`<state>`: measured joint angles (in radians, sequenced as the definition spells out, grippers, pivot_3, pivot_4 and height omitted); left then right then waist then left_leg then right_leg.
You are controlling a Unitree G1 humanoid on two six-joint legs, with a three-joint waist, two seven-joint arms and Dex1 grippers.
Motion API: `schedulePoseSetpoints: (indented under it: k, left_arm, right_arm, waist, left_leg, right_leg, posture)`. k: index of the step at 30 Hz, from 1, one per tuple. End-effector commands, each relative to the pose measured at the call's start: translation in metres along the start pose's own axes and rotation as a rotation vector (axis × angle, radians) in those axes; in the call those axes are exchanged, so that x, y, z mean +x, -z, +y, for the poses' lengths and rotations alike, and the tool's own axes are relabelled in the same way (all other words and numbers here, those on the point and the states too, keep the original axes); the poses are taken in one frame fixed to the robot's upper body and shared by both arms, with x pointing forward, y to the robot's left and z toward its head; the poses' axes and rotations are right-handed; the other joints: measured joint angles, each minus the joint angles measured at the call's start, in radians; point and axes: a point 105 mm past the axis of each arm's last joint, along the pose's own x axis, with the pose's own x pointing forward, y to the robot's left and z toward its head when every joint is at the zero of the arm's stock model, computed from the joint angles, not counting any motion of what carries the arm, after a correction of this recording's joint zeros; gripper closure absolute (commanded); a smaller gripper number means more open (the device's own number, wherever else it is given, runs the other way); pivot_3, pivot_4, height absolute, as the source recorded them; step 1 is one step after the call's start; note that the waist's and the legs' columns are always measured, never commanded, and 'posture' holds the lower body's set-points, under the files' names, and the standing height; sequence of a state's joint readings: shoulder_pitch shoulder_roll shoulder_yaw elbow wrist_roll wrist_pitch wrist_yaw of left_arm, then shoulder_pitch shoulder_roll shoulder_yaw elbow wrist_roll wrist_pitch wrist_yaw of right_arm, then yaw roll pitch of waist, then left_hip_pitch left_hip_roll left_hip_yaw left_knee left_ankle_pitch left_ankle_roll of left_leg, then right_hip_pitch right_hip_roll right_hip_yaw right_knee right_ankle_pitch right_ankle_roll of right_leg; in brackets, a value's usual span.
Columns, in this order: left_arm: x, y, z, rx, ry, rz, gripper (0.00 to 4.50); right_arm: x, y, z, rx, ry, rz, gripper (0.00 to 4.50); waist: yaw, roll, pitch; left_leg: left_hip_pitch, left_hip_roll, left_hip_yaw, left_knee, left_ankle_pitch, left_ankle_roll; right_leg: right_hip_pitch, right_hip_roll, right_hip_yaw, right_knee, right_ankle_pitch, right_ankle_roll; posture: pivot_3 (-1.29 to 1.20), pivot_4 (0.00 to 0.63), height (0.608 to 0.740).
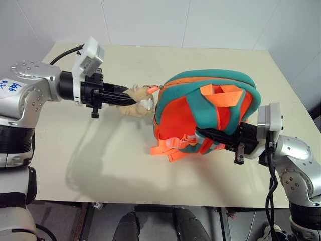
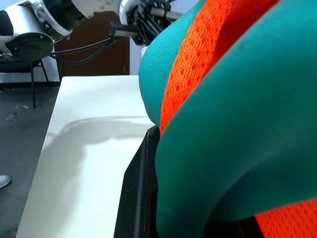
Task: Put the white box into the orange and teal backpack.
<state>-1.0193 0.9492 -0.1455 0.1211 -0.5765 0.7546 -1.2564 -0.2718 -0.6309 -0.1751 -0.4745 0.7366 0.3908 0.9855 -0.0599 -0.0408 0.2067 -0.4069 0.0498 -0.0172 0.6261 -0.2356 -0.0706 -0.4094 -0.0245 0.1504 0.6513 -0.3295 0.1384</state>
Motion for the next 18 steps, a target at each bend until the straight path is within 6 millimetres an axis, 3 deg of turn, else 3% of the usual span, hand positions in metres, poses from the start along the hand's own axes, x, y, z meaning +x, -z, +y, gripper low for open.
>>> schedulePoseSetpoints:
  k: [1,8,18]
  left_arm:
    - [-0.013,0.018,0.013,-0.009,-0.056,0.093,4.04]
    - [-0.005,0.057,0.022,-0.082,-0.025,0.212,4.07]
    - [0.021,0.103,0.031,-0.112,0.045,0.368,4.08]
  right_arm:
    - [-0.005,-0.016,0.000,-0.066,0.023,-0.031,4.47]
    - [-0.006,-0.015,-0.003,-0.064,0.026,-0.014,4.47]
    - [-0.006,-0.006,-0.010,-0.050,0.046,0.046,4.47]
  waist:
    - [0.000,0.000,0.000]
    - [0.001,0.000,0.000]
    - [0.002,0.000,0.000]
  left_leg:
    - [0.000,0.000,0.000,0.000,0.000,0.000]
    - [0.000,0.000,0.000,0.001,0.000,0.000]
    - [0.000,0.000,0.000,0.001,0.000,0.000]
  right_leg:
    - [0.000,0.000,0.000,0.000,0.000,0.000]
    - [0.000,0.000,0.000,0.001,0.000,0.000]
    - [0.000,0.000,0.000,0.001,0.000,0.000]
  posture:
    - [0.00,0.150,0.740]
    - [0.00,0.150,0.740]
    - [0.00,0.150,0.740]
